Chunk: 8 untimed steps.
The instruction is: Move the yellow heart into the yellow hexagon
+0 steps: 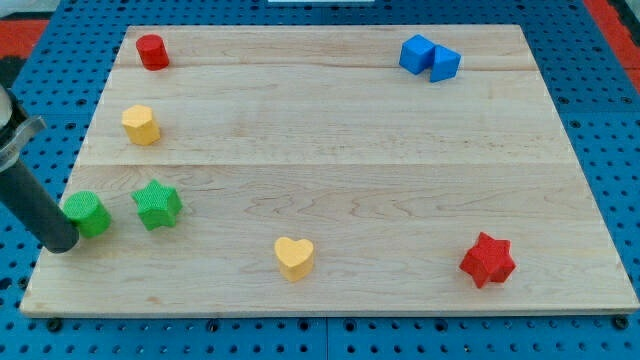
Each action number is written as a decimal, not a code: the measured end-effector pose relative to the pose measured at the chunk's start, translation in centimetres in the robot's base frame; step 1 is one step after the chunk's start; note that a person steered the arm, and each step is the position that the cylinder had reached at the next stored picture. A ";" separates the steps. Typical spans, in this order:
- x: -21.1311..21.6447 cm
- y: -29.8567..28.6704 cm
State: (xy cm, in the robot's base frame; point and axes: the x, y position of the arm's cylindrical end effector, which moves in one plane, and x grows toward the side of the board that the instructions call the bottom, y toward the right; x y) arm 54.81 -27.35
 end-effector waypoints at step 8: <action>6.0 27.1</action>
State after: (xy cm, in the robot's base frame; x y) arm 60.79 -0.25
